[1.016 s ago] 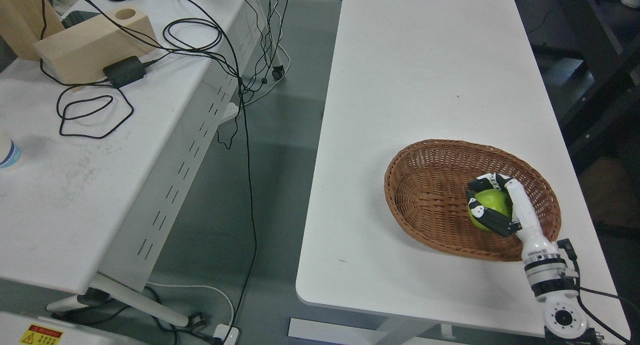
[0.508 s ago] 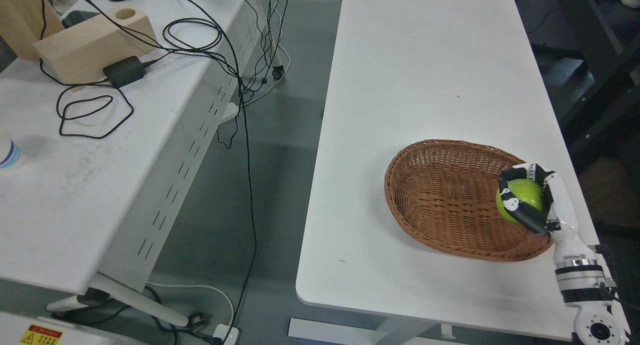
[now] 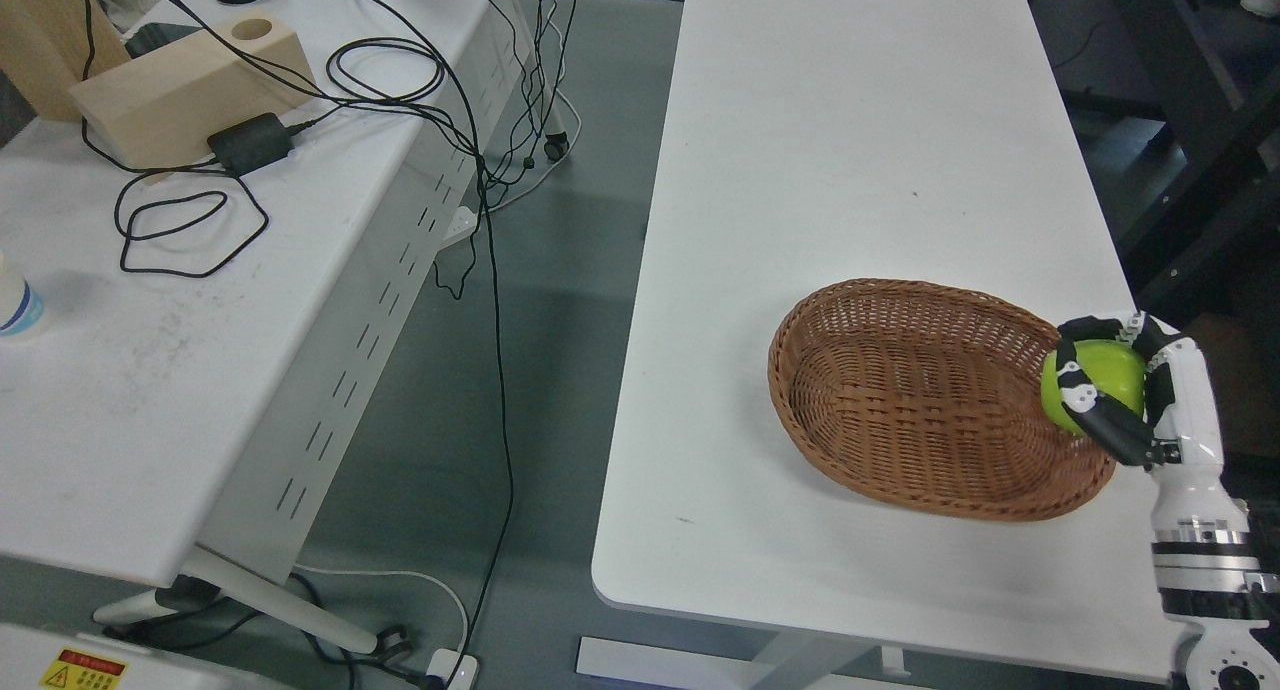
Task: Place green apple on left shelf middle layer
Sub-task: 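Lift the green apple out of the basket with the right hand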
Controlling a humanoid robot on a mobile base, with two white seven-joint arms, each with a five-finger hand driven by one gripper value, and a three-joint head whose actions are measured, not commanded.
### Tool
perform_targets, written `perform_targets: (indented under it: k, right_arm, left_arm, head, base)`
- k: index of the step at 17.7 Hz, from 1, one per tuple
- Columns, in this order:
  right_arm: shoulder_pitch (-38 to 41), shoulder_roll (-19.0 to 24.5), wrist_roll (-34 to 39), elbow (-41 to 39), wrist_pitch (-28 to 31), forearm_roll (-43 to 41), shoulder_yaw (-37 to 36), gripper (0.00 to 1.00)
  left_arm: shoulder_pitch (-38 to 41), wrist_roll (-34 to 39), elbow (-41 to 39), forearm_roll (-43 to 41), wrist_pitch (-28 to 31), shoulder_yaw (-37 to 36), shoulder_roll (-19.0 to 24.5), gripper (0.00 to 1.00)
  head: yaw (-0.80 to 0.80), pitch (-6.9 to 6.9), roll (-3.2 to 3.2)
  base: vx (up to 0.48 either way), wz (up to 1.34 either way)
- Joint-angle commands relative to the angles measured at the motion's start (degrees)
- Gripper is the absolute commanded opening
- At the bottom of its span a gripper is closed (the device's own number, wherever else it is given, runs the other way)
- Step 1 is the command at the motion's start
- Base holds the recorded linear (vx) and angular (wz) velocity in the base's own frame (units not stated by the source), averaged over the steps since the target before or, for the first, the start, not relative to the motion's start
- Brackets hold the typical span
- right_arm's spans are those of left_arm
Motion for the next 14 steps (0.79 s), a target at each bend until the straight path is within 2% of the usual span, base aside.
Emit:
perform_targets:
  k: [1,6,14]
  right_arm:
    - [0.22,1.72,-0.05,-0.87,-0.35,-0.73,-2.55,0.05]
    - [0.48,1.98,0.04,-0.87,-0.35,-0.73,-2.46,0.05]
    - [1.36,2.16,0.04,-0.87,-0.53,-0.73,-2.46,0.05]
  left_arm:
    - [-1.23,-0.03,0.00,-0.02,0.00,0.00,1.00,1.00]
    - [-1.23,-0.03,0.00,-0.02,0.00,0.00,1.00,1.00]
    - [-1.23,-0.03,0.00,-0.02,0.00,0.00,1.00,1.00]
  head:
    - [0.00,0.00,0.00]
    - [0.00,0.00,0.00]
    - [0.00,0.00,0.00]
  base:
    - [-0.017,0.00]
    - [-0.044,0.00]
    - [-0.153,-0.06]
